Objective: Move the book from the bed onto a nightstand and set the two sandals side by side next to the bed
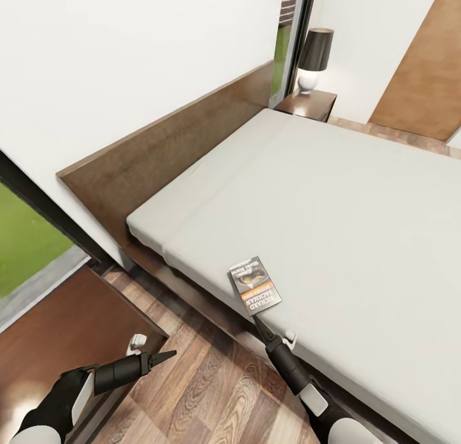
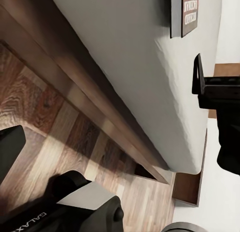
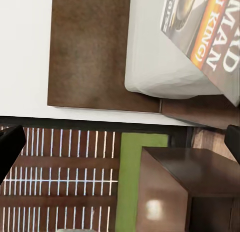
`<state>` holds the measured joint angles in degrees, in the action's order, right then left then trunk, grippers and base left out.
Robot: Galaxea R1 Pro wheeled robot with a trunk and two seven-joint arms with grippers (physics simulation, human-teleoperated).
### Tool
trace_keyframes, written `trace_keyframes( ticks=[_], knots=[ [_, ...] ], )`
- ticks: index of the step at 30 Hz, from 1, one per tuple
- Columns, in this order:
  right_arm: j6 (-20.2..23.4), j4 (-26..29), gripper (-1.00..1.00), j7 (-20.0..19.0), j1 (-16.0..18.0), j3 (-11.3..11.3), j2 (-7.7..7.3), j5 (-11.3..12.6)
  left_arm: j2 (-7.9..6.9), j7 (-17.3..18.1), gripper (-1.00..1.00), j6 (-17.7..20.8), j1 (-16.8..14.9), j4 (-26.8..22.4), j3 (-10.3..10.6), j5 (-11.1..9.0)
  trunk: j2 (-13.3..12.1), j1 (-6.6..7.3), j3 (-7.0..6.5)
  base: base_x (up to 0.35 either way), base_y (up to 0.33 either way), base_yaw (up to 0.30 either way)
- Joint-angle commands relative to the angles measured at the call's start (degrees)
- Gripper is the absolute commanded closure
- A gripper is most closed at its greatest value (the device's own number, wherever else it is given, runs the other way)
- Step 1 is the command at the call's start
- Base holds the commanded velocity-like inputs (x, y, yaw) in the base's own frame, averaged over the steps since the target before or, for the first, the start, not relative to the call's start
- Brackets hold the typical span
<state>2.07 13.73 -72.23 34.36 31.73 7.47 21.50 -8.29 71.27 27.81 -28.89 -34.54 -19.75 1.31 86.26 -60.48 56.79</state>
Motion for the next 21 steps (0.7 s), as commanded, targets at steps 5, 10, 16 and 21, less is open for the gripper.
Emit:
trace_keyframes(
  ticks=[5,10,16,21],
  knots=[
    [0.2,0.0,-1.0,-0.1,0.0,-0.2,0.0,0.5,0.03,0.3,-1.0,0.6,0.0,0.0,-0.2,0.1,0.0,0.0,0.04,0.0,0.0,0.0],
    [0.3,0.0,-1.0,-0.1,0.0,-0.2,0.0,0.5,0.03,0.3,-1.0,0.6,0.0,0.0,-0.1,0.1,1.2,-0.66,0.58,0.0,0.0,0.0],
    [0.2,0.0,-1.0,-0.1,0.0,-0.3,0.0,0.5,0.03,0.3,-1.0,0.6,0.0,0.0,-0.1,0.1,3.6,-1.98,1.65,0.0,0.0,0.0],
    [0.2,0.0,-1.0,-0.1,0.0,-0.3,0.0,0.5,0.03,0.3,-1.0,0.6,0.0,0.0,-0.1,0.1,5.6,-3.08,2.55,0.0,0.0,0.0]
  ],
)
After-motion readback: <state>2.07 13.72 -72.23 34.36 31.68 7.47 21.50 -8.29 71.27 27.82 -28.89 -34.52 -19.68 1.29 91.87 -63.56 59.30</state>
